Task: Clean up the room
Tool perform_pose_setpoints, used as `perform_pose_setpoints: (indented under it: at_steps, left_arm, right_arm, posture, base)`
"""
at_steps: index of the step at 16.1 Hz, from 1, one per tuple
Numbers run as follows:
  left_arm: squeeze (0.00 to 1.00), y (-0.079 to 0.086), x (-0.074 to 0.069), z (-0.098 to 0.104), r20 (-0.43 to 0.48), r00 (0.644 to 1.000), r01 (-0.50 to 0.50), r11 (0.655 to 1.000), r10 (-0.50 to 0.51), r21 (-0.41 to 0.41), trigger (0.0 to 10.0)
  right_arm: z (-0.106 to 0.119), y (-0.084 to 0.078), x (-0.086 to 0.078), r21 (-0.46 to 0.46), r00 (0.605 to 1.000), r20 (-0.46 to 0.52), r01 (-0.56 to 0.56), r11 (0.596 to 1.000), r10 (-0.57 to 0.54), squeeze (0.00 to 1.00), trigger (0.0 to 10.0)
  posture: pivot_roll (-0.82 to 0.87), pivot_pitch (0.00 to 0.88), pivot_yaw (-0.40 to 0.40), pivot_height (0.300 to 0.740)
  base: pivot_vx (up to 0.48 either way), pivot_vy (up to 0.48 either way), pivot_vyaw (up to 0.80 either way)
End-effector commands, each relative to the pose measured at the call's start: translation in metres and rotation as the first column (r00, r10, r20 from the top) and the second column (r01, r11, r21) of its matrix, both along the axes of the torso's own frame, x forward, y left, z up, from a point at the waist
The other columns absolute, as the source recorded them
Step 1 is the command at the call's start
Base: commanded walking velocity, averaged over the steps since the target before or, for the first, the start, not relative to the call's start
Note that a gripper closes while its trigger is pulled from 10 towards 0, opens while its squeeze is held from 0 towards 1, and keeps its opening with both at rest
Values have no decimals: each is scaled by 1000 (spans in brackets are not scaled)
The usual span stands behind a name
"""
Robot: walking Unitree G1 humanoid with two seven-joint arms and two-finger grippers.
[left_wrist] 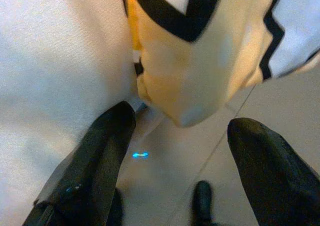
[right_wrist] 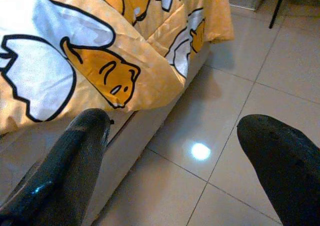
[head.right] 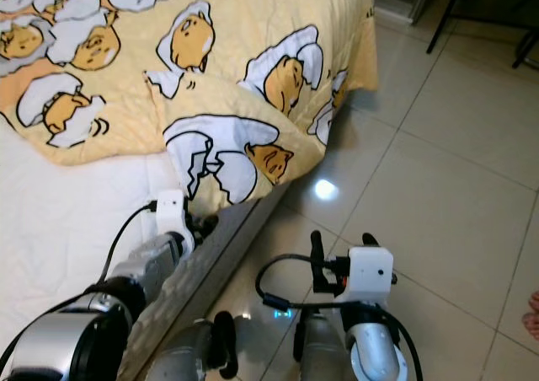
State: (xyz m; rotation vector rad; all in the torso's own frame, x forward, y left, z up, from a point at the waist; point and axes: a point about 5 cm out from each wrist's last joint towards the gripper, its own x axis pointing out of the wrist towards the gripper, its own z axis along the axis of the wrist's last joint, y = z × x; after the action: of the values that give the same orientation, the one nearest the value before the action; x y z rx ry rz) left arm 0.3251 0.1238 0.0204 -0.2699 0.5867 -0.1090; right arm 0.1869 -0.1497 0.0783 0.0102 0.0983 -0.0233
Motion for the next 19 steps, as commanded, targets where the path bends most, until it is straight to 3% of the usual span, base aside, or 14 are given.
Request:
perform_pose_setpoints:
  at_steps: [1, 5, 8, 9, 10, 12, 13, 14, 15, 16, 17, 18, 19]
  left_arm:
    - [0, 2, -8, -10, -66, 997, -47, 998, 45, -30, 0]
    - [0, -8, -5, -7, -94, 988, -139, 973, 124, -182, 0]
    - [0, -11, -2, -2, -66, 990, -138, 965, 126, -223, 0]
    - [0, -12, -1, -1, -57, 992, -123, 968, 113, -218, 0]
    - [0, -15, -1, 0, -25, 999, -38, 988, 35, -150, 0]
    - [0, -15, 0, 2, 6, 999, 41, 997, -41, -59, 0]
    - [0, -1, 1, 3, 63, 991, 109, 987, -117, 118, 10000]
    - [0, 15, -1, 5, 111, 978, 145, 959, -176, 242, 10000]
    - [0, 31, -6, 4, 127, 971, 155, 942, -200, 297, 10000]
    - [1000, 46, -12, 4, 133, 973, 140, 937, -191, 319, 10000]
    - [1000, 77, -30, 8, 120, 971, 146, 909, -208, 390, 10000]
    - [1000, 96, -48, 26, 168, 957, 144, 891, -236, 431, 10000]
    - [1000, 103, -56, 44, 231, 942, 121, 889, -243, 443, 10000]
  right_arm:
    - [-4, 1, -5, -3, 999, -27, 17, 1000, -17, 0, 10000]
    - [-7, 1, -9, 2, 999, -39, 27, 1000, -27, 0, 10000]
    - [-10, 7, -2, 10, 999, -36, 12, 1000, -12, 0, 10000]
    - [-10, 8, 0, 11, 999, -34, 6, 1000, -6, 0, 10000]
    - [-11, 11, 6, 16, 1000, -25, -2, 1000, 3, 0, 10000]
    - [-9, 14, 11, 19, 1000, -11, -4, 1000, 4, 0, 10000]
    - [-8, 15, 14, 24, 1000, -1, 4, 1000, -4, 0, 10000]
    - [-9, 16, 15, 28, 1000, -1, 5, 1000, -5, 0, 10000]
    - [-13, 18, 15, 31, 1000, -9, 2, 1000, -2, 0, 10000]
    - [-15, 19, 15, 30, 1000, -19, -2, 1000, 3, 0, 10000]
    - [-20, 22, 15, 42, 999, -33, -26, 999, 27, 0, 10000]
    - [-23, 21, 18, 41, 999, -36, -32, 999, 33, 0, 10000]
    - [-25, 19, 22, 33, 999, -38, -25, 999, 27, 0, 10000]
  posture:
    - [-134, 278, 140, 740]
    - [-124, 276, 140, 740]
    - [-91, 272, 140, 740]
    - [-82, 270, 144, 740]
    - [-65, 258, 155, 740]
    - [-58, 249, 165, 740]
    - [-48, 244, 171, 740]
    - [-29, 230, 176, 740]
    - [-15, 224, 178, 740]
    - [7, 209, 178, 740]
    - [24, 198, 174, 740]
    - [57, 171, 168, 740]
    - [69, 157, 164, 740]
  base:
    - [0, 0, 0]
    - [0, 0, 0]
    - [0, 0, 0]
    - [0, 0, 0]
    - [0, 0, 0]
    - [0, 0, 0]
    - [0, 0, 0]
    - [0, 0, 0]
    - [0, 0, 0]
    - [0, 0, 0]
    - [0, 0, 0]
    - [0, 0, 0]
    - [0, 0, 0]
